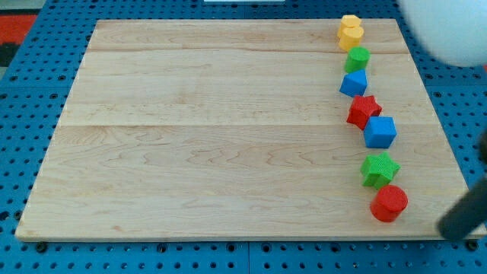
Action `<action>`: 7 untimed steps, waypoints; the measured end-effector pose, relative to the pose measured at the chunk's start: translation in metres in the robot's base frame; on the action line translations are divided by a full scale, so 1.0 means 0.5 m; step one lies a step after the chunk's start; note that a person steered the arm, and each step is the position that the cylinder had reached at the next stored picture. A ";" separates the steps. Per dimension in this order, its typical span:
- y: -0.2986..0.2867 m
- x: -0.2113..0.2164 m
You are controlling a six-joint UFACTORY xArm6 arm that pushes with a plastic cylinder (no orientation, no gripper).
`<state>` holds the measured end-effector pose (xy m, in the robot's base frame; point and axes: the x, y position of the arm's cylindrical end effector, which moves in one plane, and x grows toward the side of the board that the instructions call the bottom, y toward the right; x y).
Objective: Move the green star to the left center of the board
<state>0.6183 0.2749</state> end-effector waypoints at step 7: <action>-0.696 -0.421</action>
<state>0.4079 -0.0732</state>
